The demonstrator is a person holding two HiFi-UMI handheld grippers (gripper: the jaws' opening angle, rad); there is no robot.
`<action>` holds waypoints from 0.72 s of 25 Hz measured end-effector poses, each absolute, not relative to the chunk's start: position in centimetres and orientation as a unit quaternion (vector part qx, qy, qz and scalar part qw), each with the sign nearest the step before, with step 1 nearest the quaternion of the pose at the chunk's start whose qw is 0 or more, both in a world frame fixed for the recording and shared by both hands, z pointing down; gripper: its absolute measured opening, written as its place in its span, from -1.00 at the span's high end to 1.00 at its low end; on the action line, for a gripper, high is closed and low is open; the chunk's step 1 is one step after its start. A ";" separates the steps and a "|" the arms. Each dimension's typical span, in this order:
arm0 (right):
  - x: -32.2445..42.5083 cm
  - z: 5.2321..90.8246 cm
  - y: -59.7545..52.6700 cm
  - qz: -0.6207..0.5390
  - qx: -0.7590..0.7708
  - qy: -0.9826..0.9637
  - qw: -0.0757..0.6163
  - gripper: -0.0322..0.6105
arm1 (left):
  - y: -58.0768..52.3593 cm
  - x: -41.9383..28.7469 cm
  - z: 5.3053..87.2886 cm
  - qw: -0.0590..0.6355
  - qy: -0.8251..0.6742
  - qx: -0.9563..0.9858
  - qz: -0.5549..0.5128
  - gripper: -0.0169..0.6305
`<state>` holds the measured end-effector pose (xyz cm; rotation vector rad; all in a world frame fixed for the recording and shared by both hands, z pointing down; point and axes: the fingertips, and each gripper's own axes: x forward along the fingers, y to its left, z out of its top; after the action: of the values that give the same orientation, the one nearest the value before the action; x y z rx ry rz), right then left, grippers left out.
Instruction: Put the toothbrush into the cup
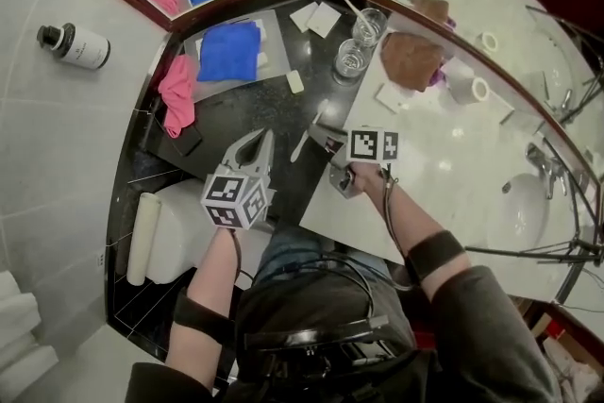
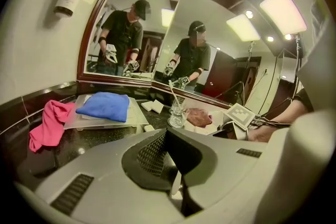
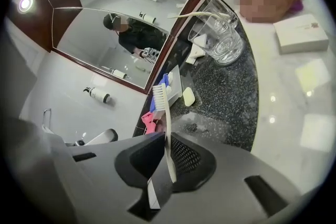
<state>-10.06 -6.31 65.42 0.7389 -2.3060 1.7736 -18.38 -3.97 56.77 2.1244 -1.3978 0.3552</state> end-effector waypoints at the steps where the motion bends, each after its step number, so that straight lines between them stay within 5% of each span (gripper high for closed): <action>1: -10.1 65.7 -6.5 0.592 0.248 -0.763 0.069 0.73 | -4.0 -18.4 56.9 0.284 -0.522 0.793 0.133 0.95; 18: -9.7 70.6 -7.1 0.629 0.295 -0.714 0.087 0.68 | -4.1 -19.3 58.8 0.301 -0.525 0.784 0.140 0.95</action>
<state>-9.71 -7.06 70.63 0.8777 -2.1272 1.8745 -19.31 -4.05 58.79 2.0790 -1.3924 0.3719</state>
